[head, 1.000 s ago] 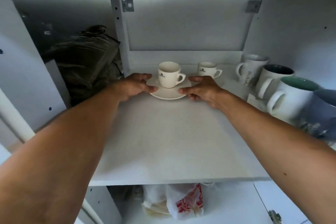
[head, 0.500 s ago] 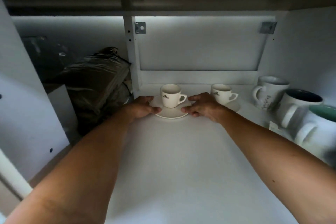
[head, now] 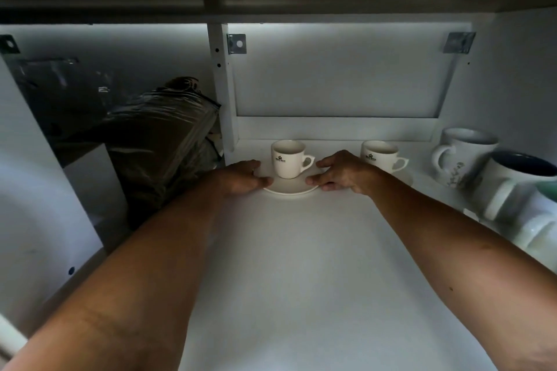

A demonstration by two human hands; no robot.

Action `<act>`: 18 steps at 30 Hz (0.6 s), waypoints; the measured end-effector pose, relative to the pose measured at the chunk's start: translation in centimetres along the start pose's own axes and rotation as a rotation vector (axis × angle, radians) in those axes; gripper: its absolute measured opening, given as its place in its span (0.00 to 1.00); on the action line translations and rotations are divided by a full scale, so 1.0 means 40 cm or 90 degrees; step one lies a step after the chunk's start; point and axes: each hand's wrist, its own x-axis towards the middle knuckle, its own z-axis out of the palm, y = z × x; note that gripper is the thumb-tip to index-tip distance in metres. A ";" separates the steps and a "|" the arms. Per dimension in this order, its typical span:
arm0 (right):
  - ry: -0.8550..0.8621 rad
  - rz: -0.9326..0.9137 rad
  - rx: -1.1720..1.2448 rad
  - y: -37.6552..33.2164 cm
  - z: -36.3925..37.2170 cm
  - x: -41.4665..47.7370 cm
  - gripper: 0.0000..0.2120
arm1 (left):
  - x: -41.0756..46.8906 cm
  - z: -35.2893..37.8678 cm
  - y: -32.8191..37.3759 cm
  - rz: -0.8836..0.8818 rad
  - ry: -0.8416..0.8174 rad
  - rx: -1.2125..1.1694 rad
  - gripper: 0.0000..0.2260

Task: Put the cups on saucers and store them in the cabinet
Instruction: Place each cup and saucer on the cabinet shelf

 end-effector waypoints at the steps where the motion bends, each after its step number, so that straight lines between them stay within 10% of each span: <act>1: 0.001 0.004 -0.001 -0.001 0.000 0.000 0.40 | 0.003 0.001 0.000 0.000 0.002 0.011 0.36; 14: 0.098 0.016 0.053 -0.001 0.023 -0.068 0.34 | -0.016 0.014 0.005 -0.043 0.041 -0.022 0.31; 18: 0.095 -0.056 -0.231 -0.005 0.015 -0.143 0.37 | -0.074 0.023 0.013 -0.066 0.082 -0.111 0.31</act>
